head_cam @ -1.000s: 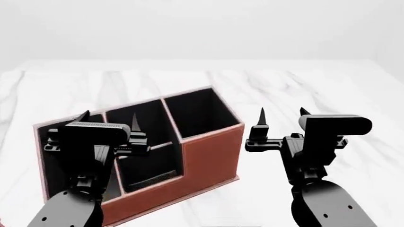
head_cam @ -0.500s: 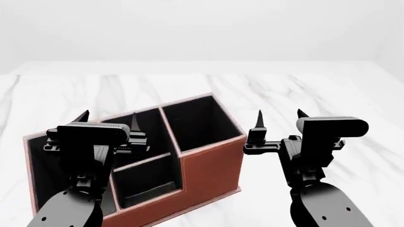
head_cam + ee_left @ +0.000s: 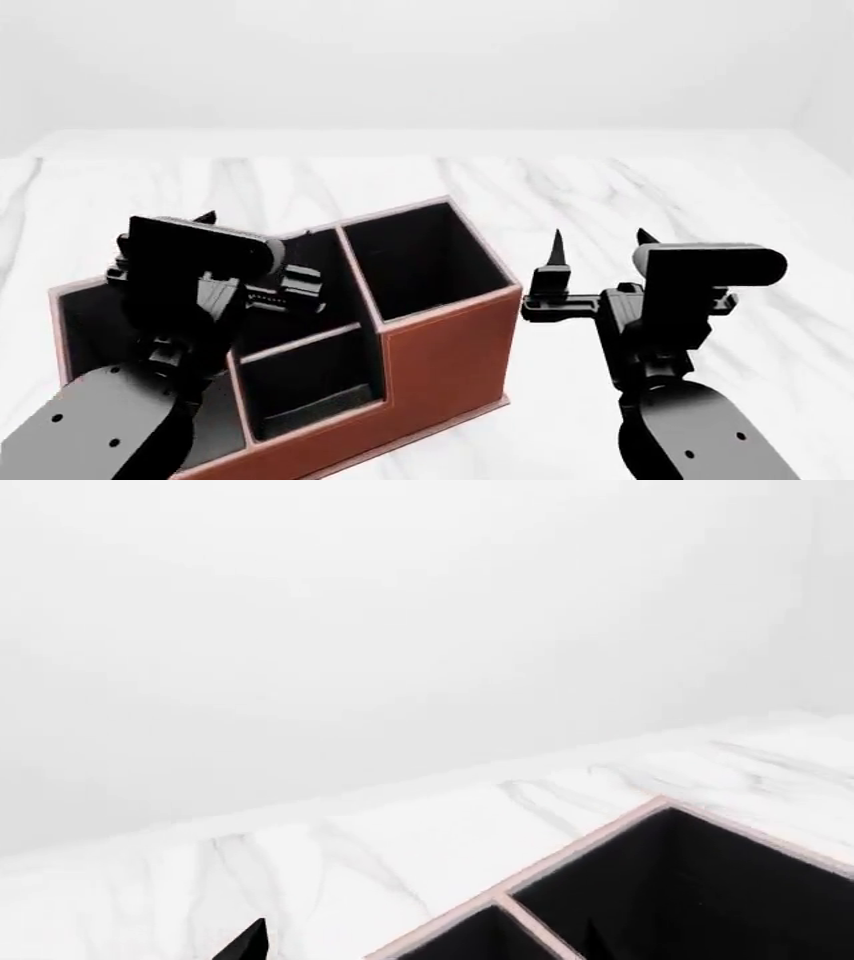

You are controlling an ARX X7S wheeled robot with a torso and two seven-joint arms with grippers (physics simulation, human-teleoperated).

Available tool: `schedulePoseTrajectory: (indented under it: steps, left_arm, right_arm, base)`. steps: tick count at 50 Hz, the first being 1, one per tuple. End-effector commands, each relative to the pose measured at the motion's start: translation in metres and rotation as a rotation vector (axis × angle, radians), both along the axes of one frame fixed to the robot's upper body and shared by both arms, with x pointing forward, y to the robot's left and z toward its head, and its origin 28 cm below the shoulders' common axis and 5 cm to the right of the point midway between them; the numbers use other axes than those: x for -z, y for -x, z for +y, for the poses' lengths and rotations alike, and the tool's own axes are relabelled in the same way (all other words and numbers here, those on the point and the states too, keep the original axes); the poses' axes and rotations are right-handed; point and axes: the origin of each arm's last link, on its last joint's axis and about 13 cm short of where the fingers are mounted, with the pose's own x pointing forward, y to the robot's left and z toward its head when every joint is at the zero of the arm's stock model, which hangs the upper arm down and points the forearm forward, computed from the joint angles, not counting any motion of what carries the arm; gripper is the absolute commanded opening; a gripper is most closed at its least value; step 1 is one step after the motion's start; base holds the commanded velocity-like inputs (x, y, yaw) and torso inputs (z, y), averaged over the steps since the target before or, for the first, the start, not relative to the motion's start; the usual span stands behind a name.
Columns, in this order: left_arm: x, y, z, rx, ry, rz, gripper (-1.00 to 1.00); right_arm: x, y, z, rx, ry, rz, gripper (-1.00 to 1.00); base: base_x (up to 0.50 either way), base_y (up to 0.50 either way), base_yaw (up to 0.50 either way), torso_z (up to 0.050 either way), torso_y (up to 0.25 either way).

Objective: Pick up the book and place it in the back compartment of the caddy.

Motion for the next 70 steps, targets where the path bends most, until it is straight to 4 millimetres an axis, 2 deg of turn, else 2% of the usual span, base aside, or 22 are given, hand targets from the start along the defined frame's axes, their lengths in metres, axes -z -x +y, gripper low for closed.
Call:
schedulePoseTrajectory:
  steps: [1, 10, 17, 31, 43, 70]
  left_arm:
    - [-0.033, 0.009, 0.010, 0.215, -0.060, 0.119, 1.00]
    - [-0.054, 0.018, 0.016, 0.372, -0.179, 0.220, 1.00]
    - [-0.072, 0.021, 0.020, 0.484, -0.173, 0.295, 1.00]
    - [-0.103, 0.032, 0.012, 0.702, -0.244, 0.489, 1.00]
    - [-0.110, 0.031, 0.002, 0.732, -0.293, 0.560, 1.00]
    - [-0.104, 0.011, -0.021, 0.791, -0.411, 0.702, 1.00]
  right_arm:
    - [0.000, -0.003, -0.003, 0.021, 0.001, 0.001, 1.00]
    - [-0.003, -0.003, -0.004, 0.029, 0.001, -0.006, 1.00]
    - [-0.002, -0.003, -0.005, 0.030, 0.001, -0.005, 1.00]
    - [-0.002, -0.003, -0.005, 0.028, 0.002, -0.004, 1.00]
    - [-0.002, -0.003, -0.004, 0.021, 0.004, -0.001, 1.00]
    - [0.001, -0.004, -0.002, 0.014, 0.008, 0.009, 1.00]
  base:
    - [0.00, 0.00, 0.00, 0.000, 0.000]
    - [0.00, 0.00, 0.00, 0.000, 0.000]
    - [0.00, 0.00, 0.00, 0.000, 0.000]
    - [0.00, 0.00, 0.00, 0.000, 0.000]
    - [0.00, 0.00, 0.00, 0.000, 0.000]
    - [0.00, 0.00, 0.00, 0.000, 0.000]
